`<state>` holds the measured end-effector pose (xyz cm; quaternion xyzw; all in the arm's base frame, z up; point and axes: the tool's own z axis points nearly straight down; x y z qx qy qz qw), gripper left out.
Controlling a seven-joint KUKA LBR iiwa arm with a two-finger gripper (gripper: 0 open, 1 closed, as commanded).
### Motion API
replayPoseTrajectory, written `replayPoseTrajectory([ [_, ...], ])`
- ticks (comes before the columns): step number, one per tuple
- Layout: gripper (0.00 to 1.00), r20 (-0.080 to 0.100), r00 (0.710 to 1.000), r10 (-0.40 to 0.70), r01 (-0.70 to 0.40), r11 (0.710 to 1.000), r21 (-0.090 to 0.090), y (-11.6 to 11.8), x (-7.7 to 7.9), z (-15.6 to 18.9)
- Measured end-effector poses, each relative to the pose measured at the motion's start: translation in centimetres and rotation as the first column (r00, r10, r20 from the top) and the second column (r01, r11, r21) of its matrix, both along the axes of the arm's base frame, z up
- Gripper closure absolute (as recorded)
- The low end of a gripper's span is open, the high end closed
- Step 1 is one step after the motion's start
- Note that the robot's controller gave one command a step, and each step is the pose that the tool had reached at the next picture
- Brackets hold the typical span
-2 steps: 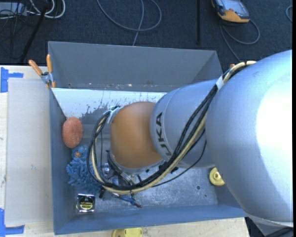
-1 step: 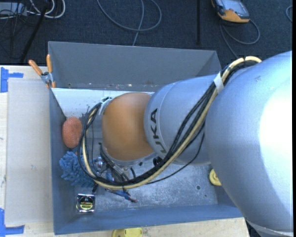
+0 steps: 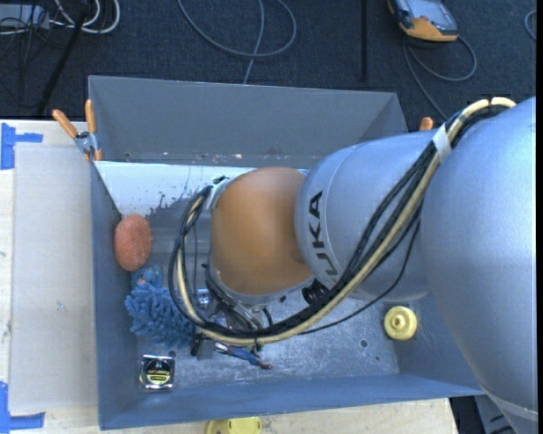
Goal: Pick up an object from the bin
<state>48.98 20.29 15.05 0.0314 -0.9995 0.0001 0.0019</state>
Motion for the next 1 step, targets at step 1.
replayPoseTrajectory([
  [1,1.00,0.002,1.000,-0.015,0.015,1.000,-0.002,-2.17,0.41,0.22],
])
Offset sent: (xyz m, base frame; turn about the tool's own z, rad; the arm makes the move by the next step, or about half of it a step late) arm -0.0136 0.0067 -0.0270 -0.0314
